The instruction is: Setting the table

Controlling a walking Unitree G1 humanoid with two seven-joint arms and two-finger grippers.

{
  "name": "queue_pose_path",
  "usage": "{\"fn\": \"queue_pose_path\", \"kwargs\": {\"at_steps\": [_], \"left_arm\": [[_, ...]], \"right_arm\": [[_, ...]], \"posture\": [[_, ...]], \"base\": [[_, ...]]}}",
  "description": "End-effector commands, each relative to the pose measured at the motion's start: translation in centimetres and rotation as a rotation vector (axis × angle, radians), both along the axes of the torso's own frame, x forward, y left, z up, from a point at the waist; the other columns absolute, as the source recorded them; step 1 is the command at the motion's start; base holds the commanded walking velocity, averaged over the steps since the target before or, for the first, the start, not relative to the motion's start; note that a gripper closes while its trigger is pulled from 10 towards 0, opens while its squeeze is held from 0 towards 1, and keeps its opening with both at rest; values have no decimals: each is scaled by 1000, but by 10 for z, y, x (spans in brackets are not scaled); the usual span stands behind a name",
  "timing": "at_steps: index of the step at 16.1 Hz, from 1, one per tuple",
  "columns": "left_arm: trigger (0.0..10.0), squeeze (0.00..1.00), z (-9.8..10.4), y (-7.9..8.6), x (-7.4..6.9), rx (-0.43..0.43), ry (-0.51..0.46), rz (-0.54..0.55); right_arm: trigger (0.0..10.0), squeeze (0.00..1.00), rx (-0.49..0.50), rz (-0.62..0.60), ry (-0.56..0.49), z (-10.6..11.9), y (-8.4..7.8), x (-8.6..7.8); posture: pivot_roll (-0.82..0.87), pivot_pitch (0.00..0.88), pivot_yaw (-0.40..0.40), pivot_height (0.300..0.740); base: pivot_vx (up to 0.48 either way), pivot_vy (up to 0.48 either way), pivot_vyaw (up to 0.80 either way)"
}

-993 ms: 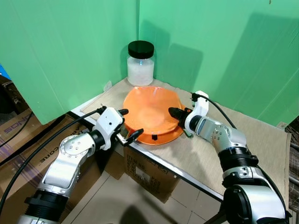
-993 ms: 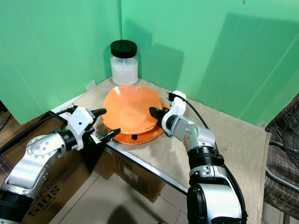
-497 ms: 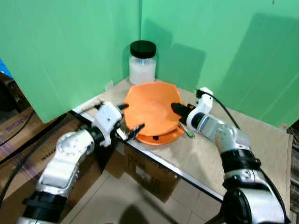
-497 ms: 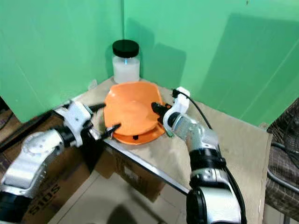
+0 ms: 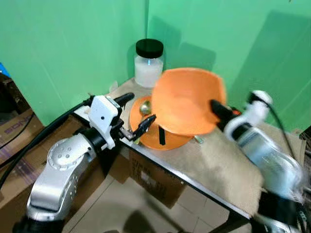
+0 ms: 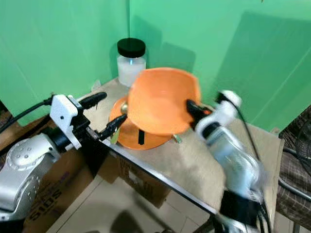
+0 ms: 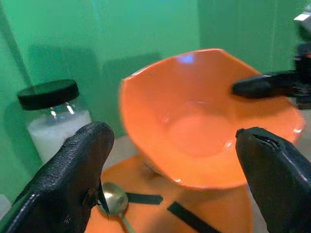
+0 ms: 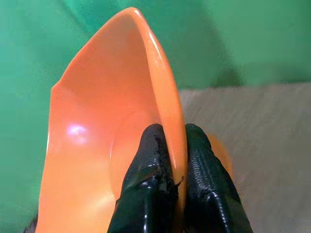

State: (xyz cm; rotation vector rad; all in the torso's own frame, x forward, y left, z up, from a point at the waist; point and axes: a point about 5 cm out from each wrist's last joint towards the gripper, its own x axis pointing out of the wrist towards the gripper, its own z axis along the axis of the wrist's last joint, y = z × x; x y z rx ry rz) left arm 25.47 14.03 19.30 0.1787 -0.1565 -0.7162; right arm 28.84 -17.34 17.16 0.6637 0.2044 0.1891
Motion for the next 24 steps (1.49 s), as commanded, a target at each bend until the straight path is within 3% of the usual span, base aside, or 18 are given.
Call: {"fn": "queue_pose_path", "kwargs": {"at_steps": [1, 3, 4, 7, 8, 11, 13, 17, 22, 24], "left_arm": [[10000, 0, 2, 2, -3, 3, -4, 61], [10000, 0, -1, 3, -4, 9, 2, 100], [10000, 0, -7, 3, -2, 34, 15, 184], [10000, 0, -10, 9, 6, 79, -5, 341], [10000, 0, -9, 7, 7, 71, -22, 363], [10000, 0, -9, 7, 9, 46, -25, 411], [10000, 0, -8, -1, 10, 42, -36, 409], [10000, 0, -8, -1, 10, 42, -36, 409], [10000, 0, -7, -4, 11, 27, -45, 432], [10000, 0, -7, -4, 11, 28, -47, 433]], "right_arm": [[0, 0, 28, -42, -120, 25, -4, -11], [0, 0, 31, -76, -165, 31, -6, -17], [10000, 0, -125, -141, -224, 37, -9, -27], [10000, 0, -378, -197, -326, 45, -5, -38], [10000, 0, -406, -228, -344, 43, -5, -43], [10000, 0, -414, -253, -347, 38, -4, -48], [10000, 0, -445, -241, -404, 42, 0, -48], [10000, 0, -445, -241, -404, 42, 0, -48], [10000, 0, -542, -342, -443, 40, 2, -41], [10000, 0, -526, -339, -440, 38, 3, -40]], "posture": [[31, 0, -89, 740], [28, 0, -86, 740], [25, 0, -81, 740], [19, 0, -80, 740], [12, 0, -74, 740], [3, 0, -68, 740], [-1, 0, -76, 740], [-1, 0, -76, 740], [8, 0, -89, 740], [14, 0, -94, 740]], "base": [[0, 0, 0], [0, 0, 0], [0, 0, 0], [0, 0, -242], [0, 0, -781], [0, 0, -796], [0, 0, -800], [0, 0, -800], [0, 0, -800], [0, 0, -800]]}}
